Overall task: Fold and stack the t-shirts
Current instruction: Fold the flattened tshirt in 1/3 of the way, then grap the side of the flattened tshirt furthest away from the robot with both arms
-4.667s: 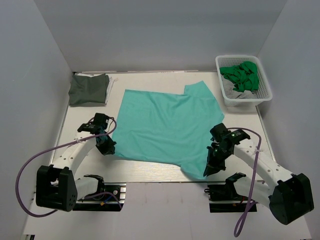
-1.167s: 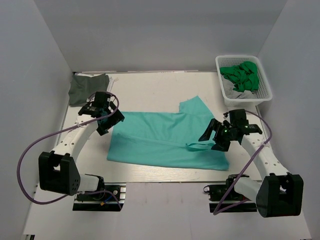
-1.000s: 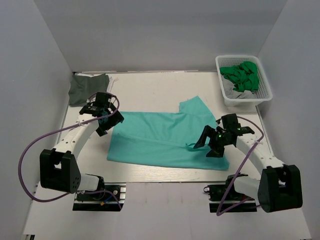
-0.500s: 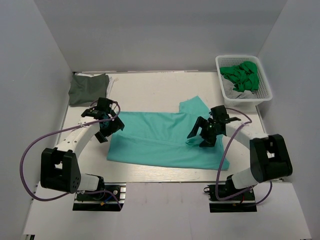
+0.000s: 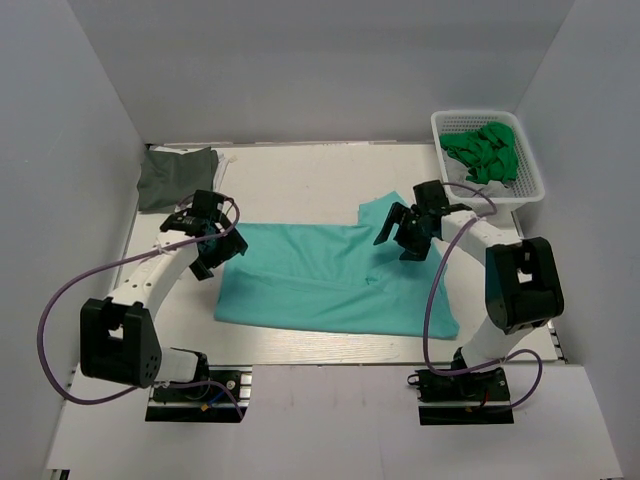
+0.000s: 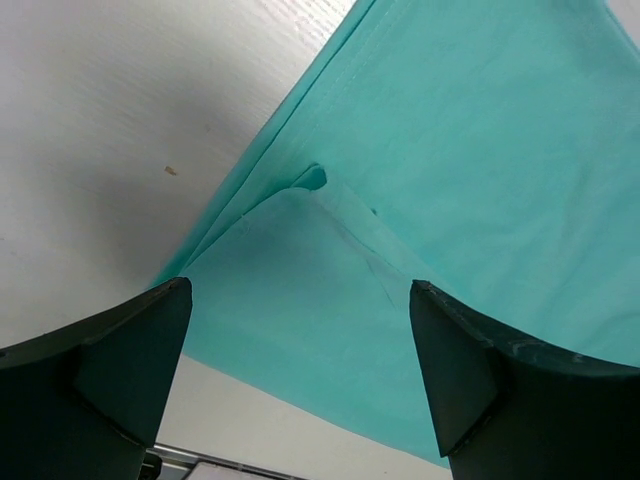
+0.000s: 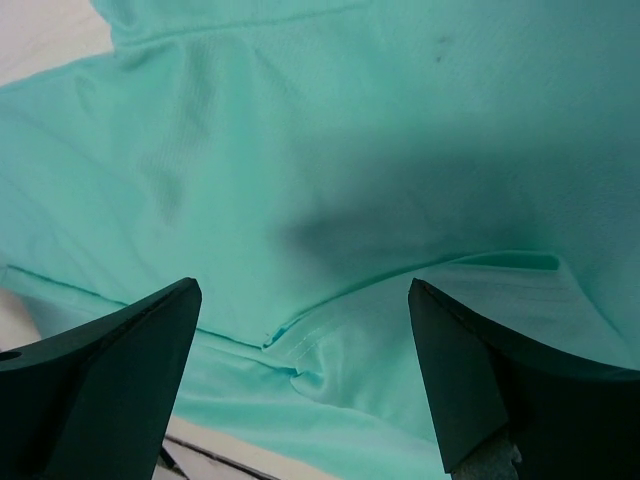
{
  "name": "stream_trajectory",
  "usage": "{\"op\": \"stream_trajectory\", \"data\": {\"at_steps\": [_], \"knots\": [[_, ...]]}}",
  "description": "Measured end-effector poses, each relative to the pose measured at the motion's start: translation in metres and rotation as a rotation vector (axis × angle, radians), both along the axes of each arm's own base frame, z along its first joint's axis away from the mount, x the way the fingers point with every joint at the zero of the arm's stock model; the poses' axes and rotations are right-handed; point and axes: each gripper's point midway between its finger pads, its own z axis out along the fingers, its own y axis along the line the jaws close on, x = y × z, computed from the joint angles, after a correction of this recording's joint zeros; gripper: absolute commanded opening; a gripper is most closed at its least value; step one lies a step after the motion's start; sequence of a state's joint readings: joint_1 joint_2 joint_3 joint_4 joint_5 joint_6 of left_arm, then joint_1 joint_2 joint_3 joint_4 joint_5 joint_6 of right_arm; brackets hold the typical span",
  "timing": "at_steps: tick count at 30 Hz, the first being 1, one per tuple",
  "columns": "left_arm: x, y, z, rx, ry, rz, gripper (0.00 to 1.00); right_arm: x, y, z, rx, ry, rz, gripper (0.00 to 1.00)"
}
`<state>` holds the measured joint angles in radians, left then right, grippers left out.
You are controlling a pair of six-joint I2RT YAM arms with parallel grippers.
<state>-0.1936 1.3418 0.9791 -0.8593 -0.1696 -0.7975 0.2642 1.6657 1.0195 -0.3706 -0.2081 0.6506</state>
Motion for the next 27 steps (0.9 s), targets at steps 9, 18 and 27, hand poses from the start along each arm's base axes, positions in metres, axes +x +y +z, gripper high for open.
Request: {"op": "stream_trajectory", "data": {"at_steps": [9,18,27], "knots": [[0.049,-0.003,0.012,0.035,-0.030,-0.019,1.00,0.046,-0.027,0.039,-0.198,-0.152,0.001,0.90],[0.125,-0.005,-0.003,0.107,-0.046,-0.003,1.00,0.113,-0.036,0.049,-0.352,-0.310,0.071,0.90],[0.164,0.006,-0.043,0.184,0.010,0.023,1.00,0.184,-0.026,0.023,-0.423,-0.349,0.147,0.90]]}}
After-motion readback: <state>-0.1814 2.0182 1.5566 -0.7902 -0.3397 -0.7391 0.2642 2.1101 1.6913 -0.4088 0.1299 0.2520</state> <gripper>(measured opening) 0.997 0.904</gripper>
